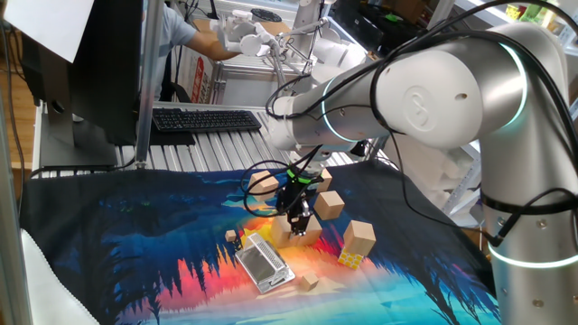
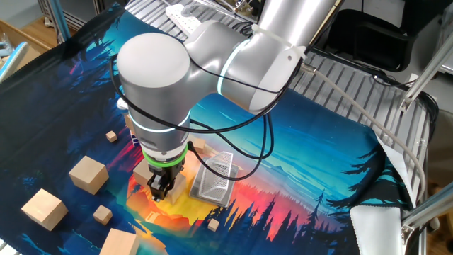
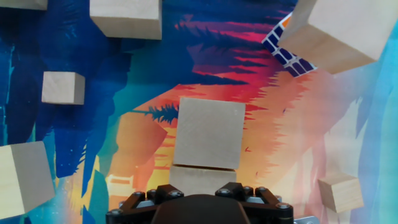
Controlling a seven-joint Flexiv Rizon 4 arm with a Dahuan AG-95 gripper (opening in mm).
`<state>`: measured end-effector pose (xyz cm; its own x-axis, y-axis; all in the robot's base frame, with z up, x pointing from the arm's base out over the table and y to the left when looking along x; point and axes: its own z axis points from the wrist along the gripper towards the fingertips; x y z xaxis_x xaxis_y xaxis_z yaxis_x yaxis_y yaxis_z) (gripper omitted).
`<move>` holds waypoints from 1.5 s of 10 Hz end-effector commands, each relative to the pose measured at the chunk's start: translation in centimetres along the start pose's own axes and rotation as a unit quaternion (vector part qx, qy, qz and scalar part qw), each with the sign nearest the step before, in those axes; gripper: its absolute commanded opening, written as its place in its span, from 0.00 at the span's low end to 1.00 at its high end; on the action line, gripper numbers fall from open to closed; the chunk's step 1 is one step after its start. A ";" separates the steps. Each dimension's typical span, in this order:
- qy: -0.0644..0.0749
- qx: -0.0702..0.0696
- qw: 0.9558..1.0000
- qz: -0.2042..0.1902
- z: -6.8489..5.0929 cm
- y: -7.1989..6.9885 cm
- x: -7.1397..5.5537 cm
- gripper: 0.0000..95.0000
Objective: Stack the blocks into a pyramid shape
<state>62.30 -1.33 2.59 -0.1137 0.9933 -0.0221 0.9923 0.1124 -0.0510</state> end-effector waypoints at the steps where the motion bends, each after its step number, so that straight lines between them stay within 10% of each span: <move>1: 0.001 -0.002 1.000 0.002 0.0 0.0 0.0 0.60; 2: 0.001 -0.002 1.000 0.003 0.0 0.0 0.0 0.80; 11: 0.000 -0.004 1.000 -0.007 0.0 0.0 0.1 0.80; 15: 0.006 -0.003 1.000 -0.019 -2.6 0.0 0.2 0.80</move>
<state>62.27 -1.00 5.40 -0.1516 0.9884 -0.0082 0.9874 0.1510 -0.0467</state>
